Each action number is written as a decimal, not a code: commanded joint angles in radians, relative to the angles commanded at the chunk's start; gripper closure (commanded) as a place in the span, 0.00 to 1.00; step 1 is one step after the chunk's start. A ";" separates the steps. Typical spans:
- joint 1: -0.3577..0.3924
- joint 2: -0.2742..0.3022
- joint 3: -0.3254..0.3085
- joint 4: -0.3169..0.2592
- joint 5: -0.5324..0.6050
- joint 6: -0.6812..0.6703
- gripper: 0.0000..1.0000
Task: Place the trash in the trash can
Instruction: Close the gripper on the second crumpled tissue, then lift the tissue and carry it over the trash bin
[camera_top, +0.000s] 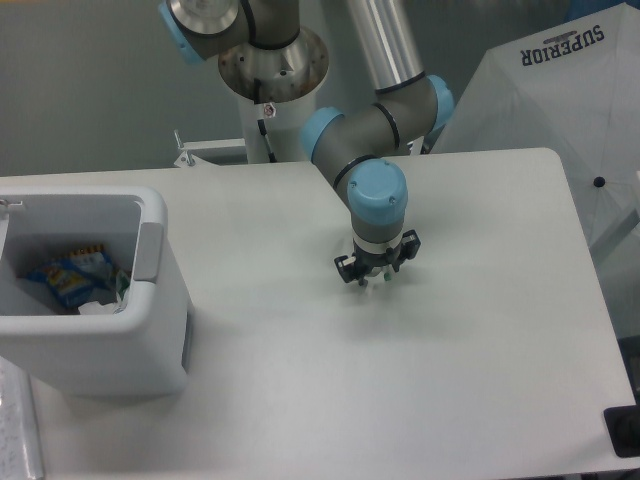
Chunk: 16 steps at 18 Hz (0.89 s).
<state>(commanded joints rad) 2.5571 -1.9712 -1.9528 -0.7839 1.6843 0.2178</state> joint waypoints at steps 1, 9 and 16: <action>0.000 0.003 0.005 0.000 -0.002 0.002 0.74; 0.000 0.023 0.005 -0.008 -0.011 0.000 0.98; 0.034 0.083 0.187 -0.012 -0.265 -0.014 1.00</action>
<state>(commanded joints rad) 2.5908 -1.8884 -1.7660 -0.7961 1.4196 0.2040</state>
